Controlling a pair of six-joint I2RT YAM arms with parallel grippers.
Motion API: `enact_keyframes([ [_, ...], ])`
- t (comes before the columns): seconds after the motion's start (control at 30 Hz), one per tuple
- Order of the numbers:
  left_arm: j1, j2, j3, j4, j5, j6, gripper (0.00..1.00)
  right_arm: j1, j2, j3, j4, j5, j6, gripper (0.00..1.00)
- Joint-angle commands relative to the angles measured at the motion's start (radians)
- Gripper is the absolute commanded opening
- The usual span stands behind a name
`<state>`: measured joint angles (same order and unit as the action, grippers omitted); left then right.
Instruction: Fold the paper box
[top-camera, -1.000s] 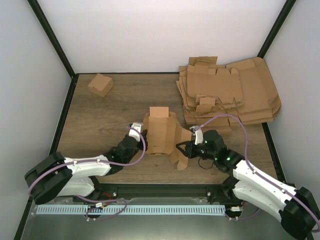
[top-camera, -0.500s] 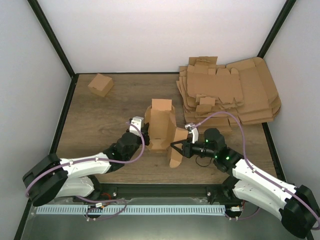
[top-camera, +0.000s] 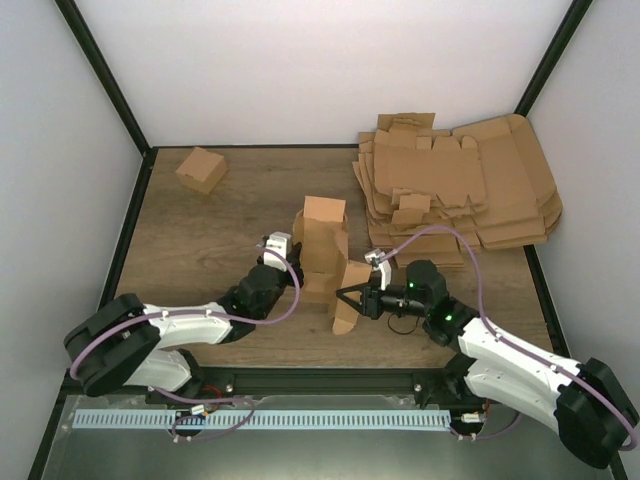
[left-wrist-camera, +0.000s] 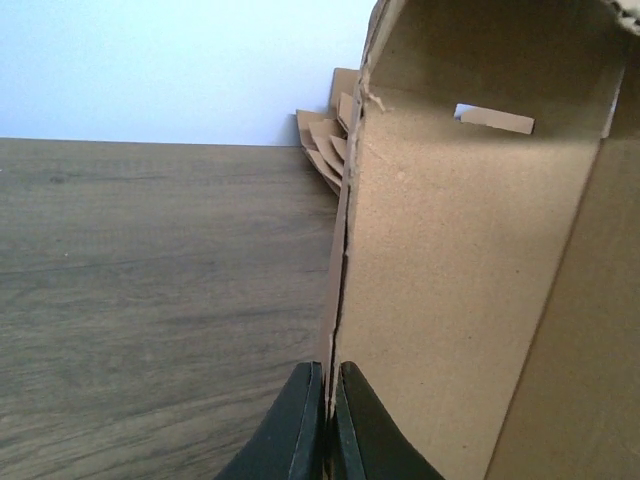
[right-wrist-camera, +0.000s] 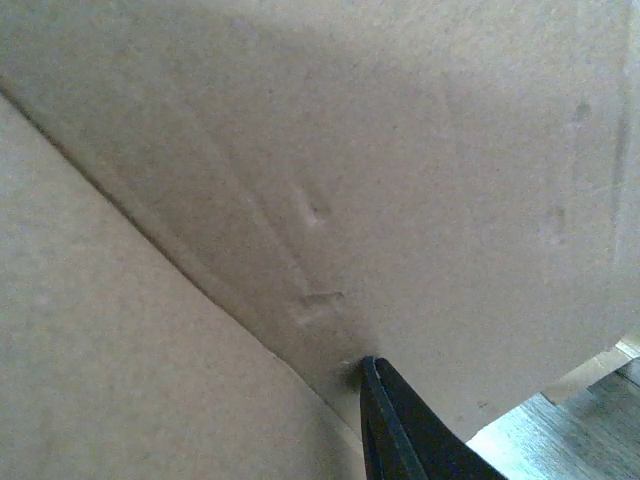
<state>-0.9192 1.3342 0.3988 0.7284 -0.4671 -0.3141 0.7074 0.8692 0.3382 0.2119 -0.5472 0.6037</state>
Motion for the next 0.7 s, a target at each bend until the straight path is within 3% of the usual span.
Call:
enact_keyframes([
  [0.0,-0.001,0.053,-0.019,0.118,0.040,-0.034,0.04,0.010,0.012,-0.022,0.064,-0.027,0.015,0.23],
  [0.3,-0.001,0.070,-0.029,0.103,0.058,-0.041,0.04,0.010,-0.003,-0.024,-0.067,0.048,-0.004,0.23],
  [0.67,-0.001,0.085,-0.006,0.098,0.044,-0.002,0.04,0.010,-0.008,0.077,-0.436,0.264,-0.018,0.23],
])
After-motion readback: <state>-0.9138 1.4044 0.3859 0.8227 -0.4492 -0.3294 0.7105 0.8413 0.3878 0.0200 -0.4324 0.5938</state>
